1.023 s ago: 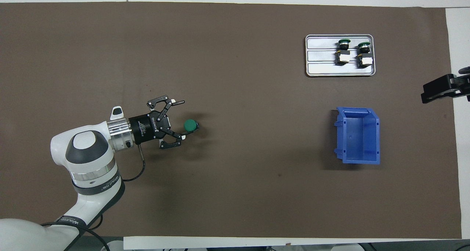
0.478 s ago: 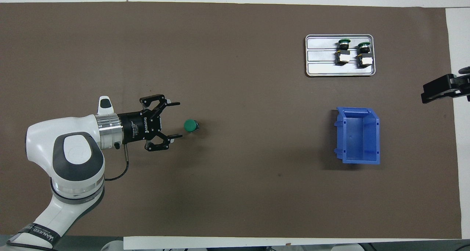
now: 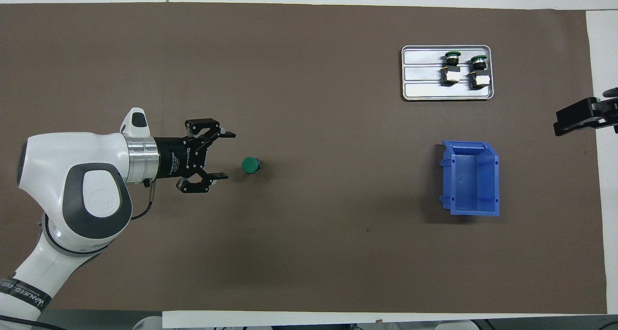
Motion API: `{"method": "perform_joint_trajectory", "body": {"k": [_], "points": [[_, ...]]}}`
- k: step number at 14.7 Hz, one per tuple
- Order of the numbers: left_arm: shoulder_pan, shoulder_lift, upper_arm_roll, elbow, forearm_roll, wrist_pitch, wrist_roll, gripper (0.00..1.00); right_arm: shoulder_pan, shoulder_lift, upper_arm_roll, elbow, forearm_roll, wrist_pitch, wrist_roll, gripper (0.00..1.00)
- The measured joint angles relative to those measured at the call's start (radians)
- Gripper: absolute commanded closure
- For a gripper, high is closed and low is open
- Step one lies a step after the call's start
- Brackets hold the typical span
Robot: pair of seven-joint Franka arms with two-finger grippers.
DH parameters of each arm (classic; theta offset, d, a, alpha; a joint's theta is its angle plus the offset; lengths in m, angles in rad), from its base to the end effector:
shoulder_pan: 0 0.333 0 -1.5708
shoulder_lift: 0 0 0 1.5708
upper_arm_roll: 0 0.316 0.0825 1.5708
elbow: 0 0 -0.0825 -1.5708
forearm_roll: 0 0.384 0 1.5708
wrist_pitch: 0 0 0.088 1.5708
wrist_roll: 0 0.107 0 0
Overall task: Place and press button with both arms
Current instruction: 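Open the left gripper and draw it back from the button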
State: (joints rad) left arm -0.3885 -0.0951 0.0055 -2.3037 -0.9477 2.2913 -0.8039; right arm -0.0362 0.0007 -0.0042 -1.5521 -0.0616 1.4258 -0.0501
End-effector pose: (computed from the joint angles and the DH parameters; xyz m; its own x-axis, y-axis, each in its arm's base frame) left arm 0.4680 -0.2081 0.4012 0.5091 0.6484 -0.5661 0.8605 -0.3671 0.3533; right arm 0.5382 -0.0291 0.6213 0.9916 0.0011 -0.1293 0.0082 -0.9984 0.0551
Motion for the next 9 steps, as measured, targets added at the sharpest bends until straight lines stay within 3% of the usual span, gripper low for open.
{"method": "perform_joint_trajectory", "body": {"k": [4, 7, 9], "points": [[0.048, 0.001, 0.005, 0.08, 0.196, -0.084, -0.007, 0.0, 0.0, 0.0, 0.0, 0.0, 0.0, 0.0, 0.0, 0.01], [0.043, 0.001, -0.004, 0.114, 0.435, -0.093, -0.007, 0.0, 0.0, 0.0, 0.0, 0.0, 0.0, 0.0, 0.0, 0.01], [0.03, 0.001, -0.009, 0.125, 0.527, -0.103, -0.008, 0.03, 0.0, 0.0, 0.0, 0.0, 0.0, 0.0, 0.0, 0.01]]}}
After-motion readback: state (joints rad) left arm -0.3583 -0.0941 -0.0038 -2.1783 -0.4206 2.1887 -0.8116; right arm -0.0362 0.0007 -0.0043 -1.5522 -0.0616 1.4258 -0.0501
